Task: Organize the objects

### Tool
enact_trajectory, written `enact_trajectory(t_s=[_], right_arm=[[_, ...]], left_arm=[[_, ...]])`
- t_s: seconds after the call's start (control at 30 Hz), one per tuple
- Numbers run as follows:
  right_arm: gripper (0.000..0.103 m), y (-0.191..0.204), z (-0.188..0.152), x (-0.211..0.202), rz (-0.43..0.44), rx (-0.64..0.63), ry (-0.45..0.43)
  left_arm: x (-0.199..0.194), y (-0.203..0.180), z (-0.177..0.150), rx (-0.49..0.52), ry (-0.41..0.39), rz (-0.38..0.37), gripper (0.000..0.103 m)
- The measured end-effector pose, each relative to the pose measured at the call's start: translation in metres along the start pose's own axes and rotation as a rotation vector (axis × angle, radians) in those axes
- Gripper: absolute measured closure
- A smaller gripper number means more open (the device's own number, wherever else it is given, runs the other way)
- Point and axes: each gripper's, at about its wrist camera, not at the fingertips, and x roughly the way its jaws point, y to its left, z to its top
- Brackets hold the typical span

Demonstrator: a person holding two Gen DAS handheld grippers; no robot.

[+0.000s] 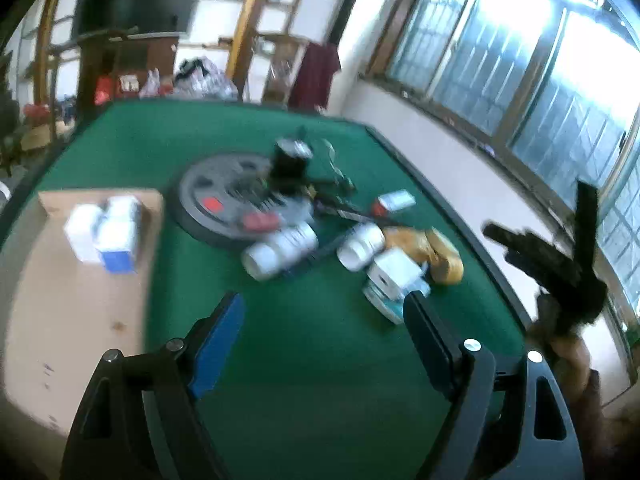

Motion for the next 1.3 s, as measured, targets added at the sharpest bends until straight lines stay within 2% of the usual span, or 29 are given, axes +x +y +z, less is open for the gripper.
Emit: enact_trajectory(t_s=[0.13, 0.27, 0.33, 0.4, 0.47, 0.67, 0.8, 0.9, 0.97, 1.03, 1.1, 1.13, 1.3], right_arm=[[0.000, -0.017, 0.005, 0.031, 0.019, 0.055, 0.003], [0.000, -0.038, -0.001, 0.040, 0.013, 0.102, 0.005], [0.000, -0.049, -0.003, 0.036, 0.054, 0.149, 0.000], [0.000, -0.054, -0.003, 0.034, 0.049, 0.164, -0.008], [0.000, -0.058, -0.004, 0.036, 0.062, 0.190, -0.004], [0.000, -0.064, -0.007, 0.040, 0.087, 0.227, 0.026], [0.000, -0.064, -0.008, 0.040, 0.097, 0.233, 0.019], [0.000, -0.063, -0.007, 0.042, 0.093, 0.229, 0.029], [0.000, -0.062, -0.008, 0.044, 0.092, 0.227, 0.039], [0.000, -0.061, -0.008, 0.046, 0.091, 0.223, 0.049], [0.000, -0.060, -0.009, 0.047, 0.087, 0.221, 0.055], [0.000, -0.060, -0.009, 0.047, 0.086, 0.221, 0.057], [0.000, -0.060, -0.009, 0.050, 0.087, 0.220, 0.069]], left_arm=[[0.021, -0.034, -0.009, 0.048, 0.038, 0.024, 0.026], [0.038, -0.060, -0.007, 0.131, 0.038, 0.018, 0.026], [0.047, -0.076, -0.003, 0.213, 0.020, 0.007, 0.026], [0.058, -0.090, 0.000, 0.323, 0.008, -0.004, 0.026], [0.073, -0.100, 0.004, 0.414, 0.031, 0.009, 0.026], [0.115, -0.114, 0.016, 0.559, 0.110, 0.017, 0.026], [0.139, -0.111, 0.019, 0.548, 0.172, -0.011, 0.026], [0.143, -0.109, 0.017, 0.544, 0.169, -0.031, 0.026], [0.147, -0.108, 0.017, 0.526, 0.200, -0.071, 0.027], [0.150, -0.109, 0.013, 0.529, 0.227, -0.085, 0.034], [0.151, -0.110, 0.009, 0.538, 0.241, -0.089, 0.058], [0.151, -0.109, 0.009, 0.521, 0.255, -0.120, 0.062], [0.148, -0.110, 0.009, 0.511, 0.237, -0.126, 0.061]])
